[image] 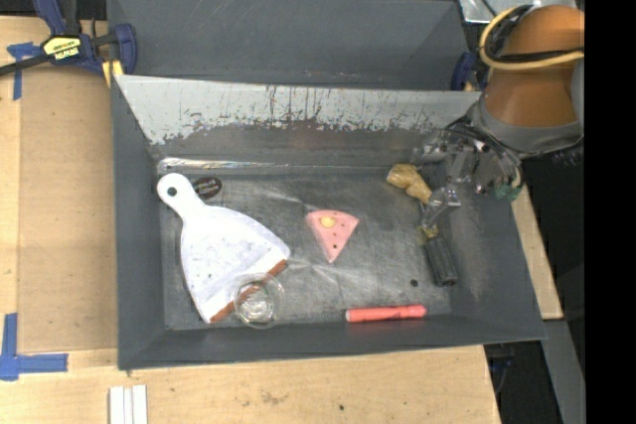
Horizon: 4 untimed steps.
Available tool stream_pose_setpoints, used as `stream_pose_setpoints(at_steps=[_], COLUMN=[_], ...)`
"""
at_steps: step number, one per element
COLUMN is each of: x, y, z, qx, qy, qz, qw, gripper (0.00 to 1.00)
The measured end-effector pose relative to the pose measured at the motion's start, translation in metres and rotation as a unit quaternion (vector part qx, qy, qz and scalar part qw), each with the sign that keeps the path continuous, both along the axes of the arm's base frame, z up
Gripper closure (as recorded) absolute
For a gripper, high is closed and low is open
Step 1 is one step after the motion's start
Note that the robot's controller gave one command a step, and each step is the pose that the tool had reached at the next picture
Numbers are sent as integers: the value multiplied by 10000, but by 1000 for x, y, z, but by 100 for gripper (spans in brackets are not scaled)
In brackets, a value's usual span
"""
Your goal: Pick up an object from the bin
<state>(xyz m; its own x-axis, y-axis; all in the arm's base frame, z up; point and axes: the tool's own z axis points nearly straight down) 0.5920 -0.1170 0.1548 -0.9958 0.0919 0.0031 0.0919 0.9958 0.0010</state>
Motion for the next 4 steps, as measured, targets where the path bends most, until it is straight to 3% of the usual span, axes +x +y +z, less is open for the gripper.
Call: stream_pose_setpoints(at_steps=[1,2,3,4], x=[24,27,26,26], y=[-10,-9,-9,-9], z=[-5,-81,-74,-74], qx=[-12,-13,-14,-14], qy=[-64,-34,-37,-36], qz=[-558,-723,-744,-741], qw=[9984,9974,9972,9972], gripper=[0,0,100,100])
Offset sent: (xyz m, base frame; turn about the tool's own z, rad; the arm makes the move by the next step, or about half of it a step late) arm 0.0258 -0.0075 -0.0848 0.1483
